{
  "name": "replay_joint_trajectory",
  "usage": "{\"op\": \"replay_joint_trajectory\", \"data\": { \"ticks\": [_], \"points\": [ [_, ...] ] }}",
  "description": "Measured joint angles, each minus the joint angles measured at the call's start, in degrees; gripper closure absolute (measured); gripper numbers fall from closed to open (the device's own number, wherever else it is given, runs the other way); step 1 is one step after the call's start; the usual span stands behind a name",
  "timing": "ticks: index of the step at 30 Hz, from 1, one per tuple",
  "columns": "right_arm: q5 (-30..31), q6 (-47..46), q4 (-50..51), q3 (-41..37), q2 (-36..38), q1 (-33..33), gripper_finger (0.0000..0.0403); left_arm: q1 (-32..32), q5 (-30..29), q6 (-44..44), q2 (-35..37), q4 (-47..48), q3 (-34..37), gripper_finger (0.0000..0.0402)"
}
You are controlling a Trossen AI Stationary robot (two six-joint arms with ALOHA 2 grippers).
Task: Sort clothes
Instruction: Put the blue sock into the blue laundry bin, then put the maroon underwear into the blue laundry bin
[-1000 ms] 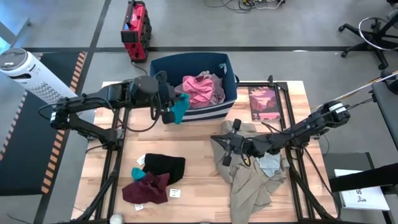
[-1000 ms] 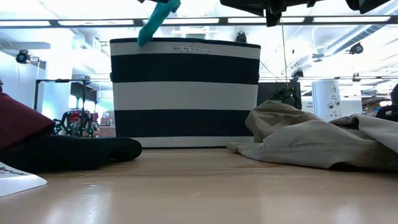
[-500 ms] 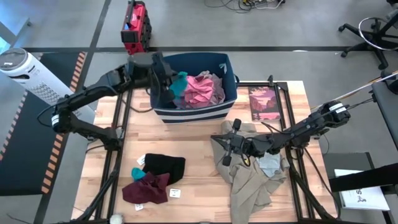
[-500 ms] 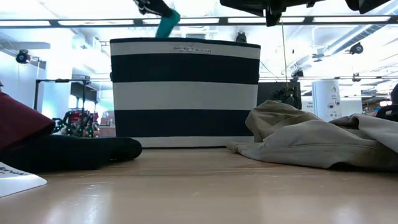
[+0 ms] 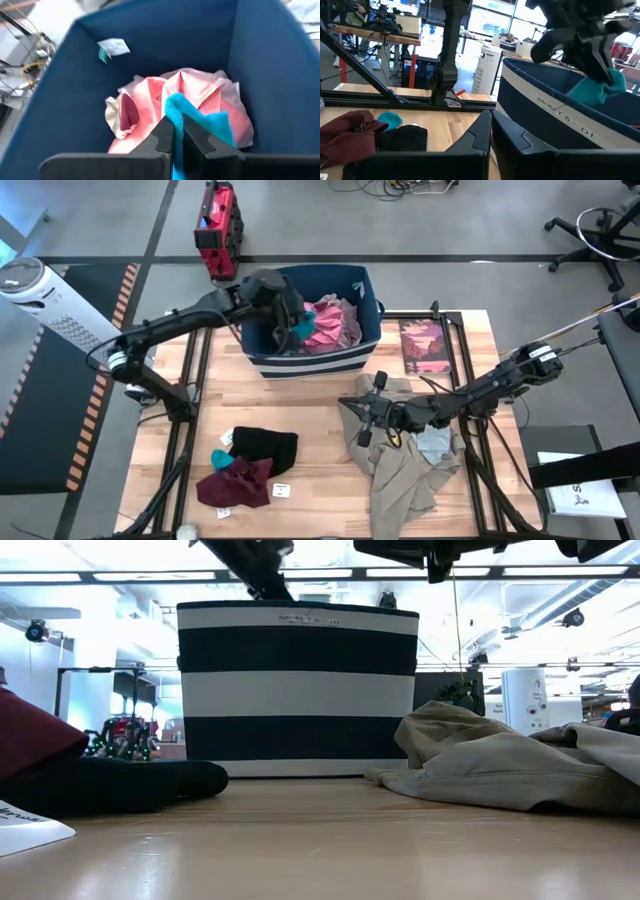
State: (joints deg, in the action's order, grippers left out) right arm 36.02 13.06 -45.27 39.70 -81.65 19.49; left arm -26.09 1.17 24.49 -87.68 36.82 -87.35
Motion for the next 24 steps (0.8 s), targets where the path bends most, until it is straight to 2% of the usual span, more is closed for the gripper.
{"op": "replay_joint_trajectory", "data": {
  "ticks": [6, 16, 20, 24],
  "points": [
    [0.0, -0.2, 0.5, 0.0, 0.0, 0.0, 0.0403, 0.2, 0.0, 0.5, -3.1, 5.3, -4.7, 0.0351],
    [0.0, -1.5, 2.2, 0.0, 0.0, 0.0, 0.0403, 1.6, 0.0, -2.7, -1.9, 14.8, -10.8, 0.0213],
    [-0.1, -1.4, 2.2, 0.0, 0.0, 0.0, 0.0403, 4.2, -0.1, -1.8, 0.4, 23.4, -12.9, 0.0172],
    [-0.4, -1.2, 2.2, 0.0, 0.0, 0.0, 0.0403, 9.7, -0.4, -4.0, 2.2, 32.0, -13.1, 0.0161]
  ]
}}
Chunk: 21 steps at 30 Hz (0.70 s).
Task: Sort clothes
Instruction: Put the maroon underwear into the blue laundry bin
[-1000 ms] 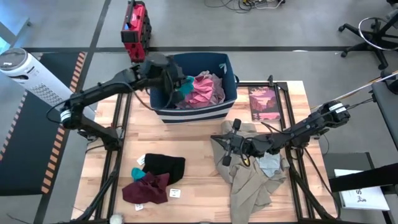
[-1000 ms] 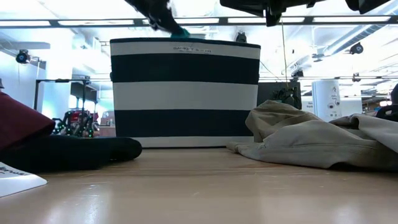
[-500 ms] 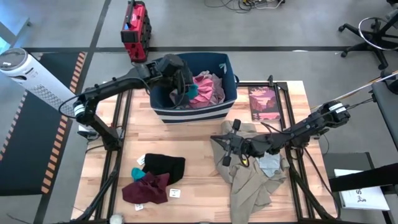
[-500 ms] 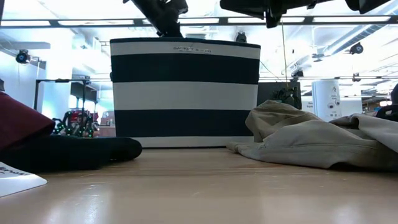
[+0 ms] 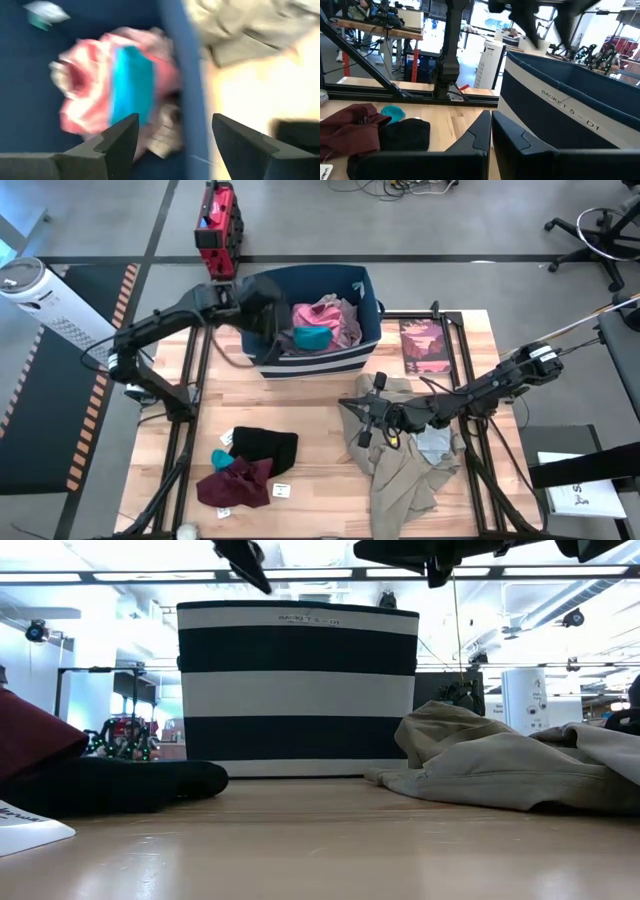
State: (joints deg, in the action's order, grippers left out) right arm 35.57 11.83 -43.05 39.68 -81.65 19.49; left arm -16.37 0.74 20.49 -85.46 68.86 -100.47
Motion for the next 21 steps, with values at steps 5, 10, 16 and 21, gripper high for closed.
{"op": "replay_joint_trajectory", "data": {
  "ticks": [5, 10, 16, 21],
  "points": [
    [0.0, 0.2, 0.0, 0.0, 0.0, 0.0, 0.0403, 9.8, -4.2, -7.8, 1.8, 4.9, 0.1, 0.0173],
    [0.0, -0.2, 1.0, 0.0, 0.0, 0.0, 0.0403, 19.9, -7.0, -17.1, 2.7, 7.4, 0.4, 0.0181],
    [-5.6, -0.3, 1.3, 0.0, 0.0, 0.0, 0.0403, 30.1, -9.7, -28.0, 2.9, 9.5, 1.3, 0.0182],
    [-6.0, -1.4, 3.2, 0.0, 0.0, 0.0, 0.0403, 35.7, -10.3, -34.2, 3.0, 9.7, 5.7, 0.0182]
  ]
}}
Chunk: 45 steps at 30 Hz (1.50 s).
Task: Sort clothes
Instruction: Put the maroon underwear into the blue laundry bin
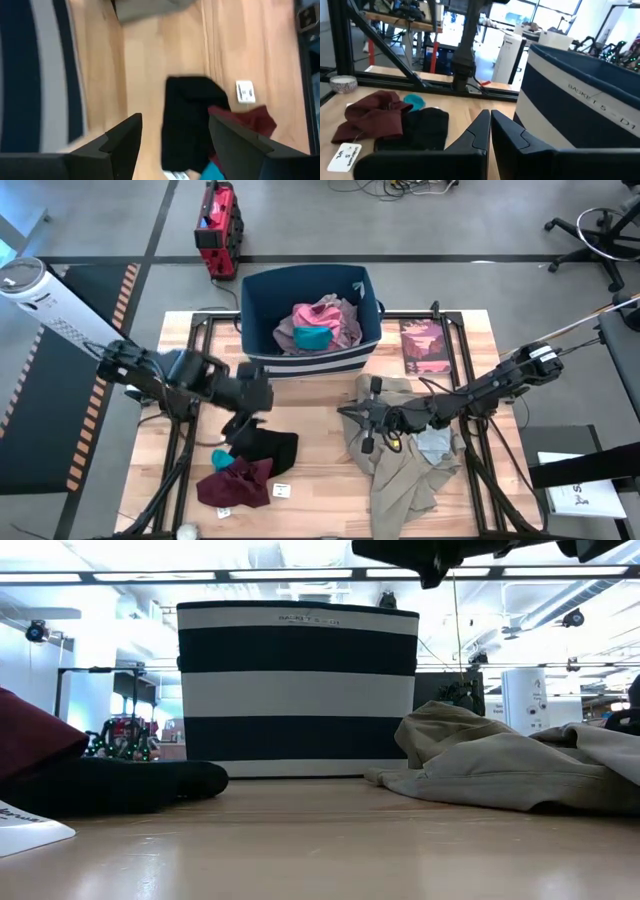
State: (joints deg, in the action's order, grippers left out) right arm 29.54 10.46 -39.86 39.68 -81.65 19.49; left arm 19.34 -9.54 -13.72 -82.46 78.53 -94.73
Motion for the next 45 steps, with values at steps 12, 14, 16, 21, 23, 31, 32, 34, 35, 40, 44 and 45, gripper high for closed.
{"op": "replay_joint_trajectory", "data": {
  "ticks": [12, 14, 16, 21, 23, 31, 32, 34, 35, 40, 44, 45],
  "points": [
    [0.0, -1.6, 2.3, 0.0, 0.0, 0.0, 0.0403, 11.2, 10.4, -14.1, 2.3, -16.1, 22.9, 0.0182],
    [0.0, -1.7, 2.6, 0.0, 0.0, 0.0, 0.0403, 13.4, 10.4, -17.5, 3.2, -19.5, 26.4, 0.0182],
    [0.0, -1.7, 2.8, 0.0, 0.0, 0.0, 0.0403, 15.6, 10.4, -20.2, 3.9, -23.2, 29.4, 0.0182],
    [0.0, -1.8, 3.2, 0.0, 0.0, 0.0, 0.0403, 19.9, 10.1, -24.7, 3.7, -29.0, 34.4, 0.0182],
    [0.0, -1.8, 3.2, 0.0, 0.0, 0.0, 0.0403, 21.1, 9.8, -24.8, 3.0, -29.0, 35.6, 0.0182],
    [0.0, -1.5, 3.6, 0.0, 0.0, 0.0, 0.0403, 22.5, 4.1, -25.6, 2.9, -29.9, 37.8, 0.0182],
    [0.0, -1.5, 3.7, 0.0, 0.0, 0.0, 0.0403, 22.6, 4.0, -25.6, 2.9, -30.2, 37.9, 0.0182],
    [0.0, -1.5, 3.8, 0.0, 0.0, 0.0, 0.0403, 22.7, 4.2, -25.1, 2.9, -30.6, 37.9, 0.0182],
    [0.0, -1.5, 3.8, 0.0, 0.0, 0.0, 0.0403, 22.8, 4.7, -25.0, 2.9, -30.9, 37.9, 0.0182],
    [0.0, -1.7, 4.5, 0.0, 0.0, 0.0, 0.0403, 23.4, 6.0, -24.8, 2.9, -32.0, 37.9, 0.0182],
    [0.0, -1.9, 5.1, 0.0, 0.0, 0.0, 0.0403, 23.6, 6.2, -24.8, 1.0, -32.6, 38.6, 0.0182],
    [0.0, -1.9, 5.1, 0.0, 0.0, 0.0, 0.0403, 23.7, 6.7, -24.5, 0.3, -32.6, 38.8, 0.0182]
  ]
}}
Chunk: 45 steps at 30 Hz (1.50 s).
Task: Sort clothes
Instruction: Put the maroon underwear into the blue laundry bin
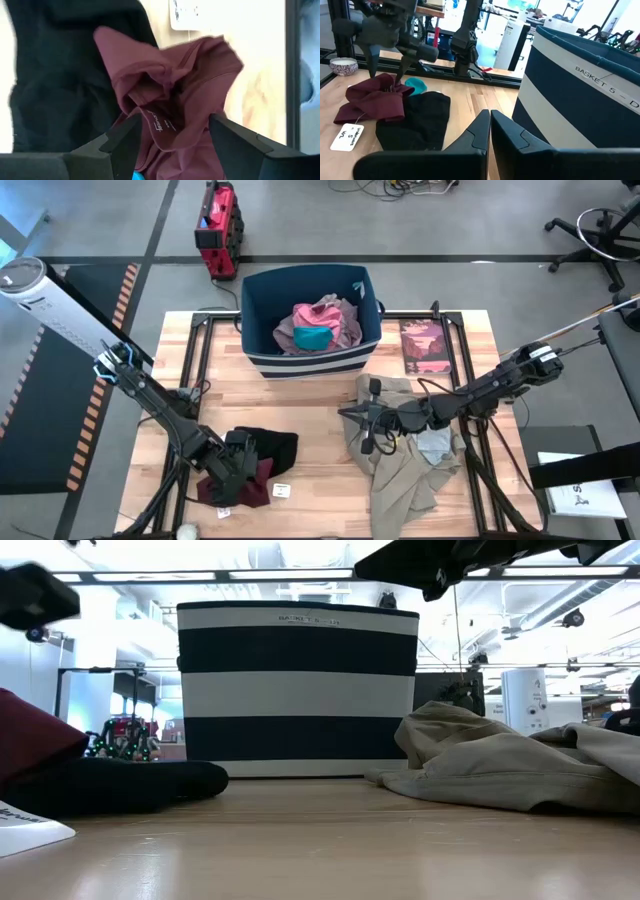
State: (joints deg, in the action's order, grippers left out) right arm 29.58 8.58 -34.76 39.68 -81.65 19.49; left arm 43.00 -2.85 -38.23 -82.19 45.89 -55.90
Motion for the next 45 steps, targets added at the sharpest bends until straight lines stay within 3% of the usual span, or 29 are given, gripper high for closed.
{"op": "replay_joint_trajectory", "data": {
  "ticks": [16, 21, 26, 29, 34, 45],
  "points": [
    [0.0, -0.2, 0.1, 0.0, 0.0, 0.0, 0.0403, 0.0, -0.7, 4.7, -7.7, -0.8, 3.9, 0.0193],
    [0.0, -0.2, 0.0, 0.0, 0.0, 0.0, 0.0403, 0.0, -1.1, 3.8, -7.0, -0.3, 5.8, 0.0257],
    [0.0, -0.2, 0.0, 0.0, 0.0, 0.0, 0.0403, -0.1, -1.1, 4.6, -4.5, 2.1, 4.0, 0.0378],
    [0.0, -0.1, -0.1, 0.0, 0.0, 0.0, 0.0403, -0.4, -1.2, 4.6, -1.7, 3.4, 1.7, 0.0389],
    [0.0, -0.1, -0.2, 0.0, 0.0, 0.0, 0.0403, -1.8, -7.2, 4.7, 4.5, 5.0, -2.7, 0.0399],
    [0.0, 0.0, -0.2, 0.0, 0.0, 0.0, 0.0403, -10.5, -29.1, 6.9, 18.9, 6.5, -10.4, 0.0401]
  ]
}}
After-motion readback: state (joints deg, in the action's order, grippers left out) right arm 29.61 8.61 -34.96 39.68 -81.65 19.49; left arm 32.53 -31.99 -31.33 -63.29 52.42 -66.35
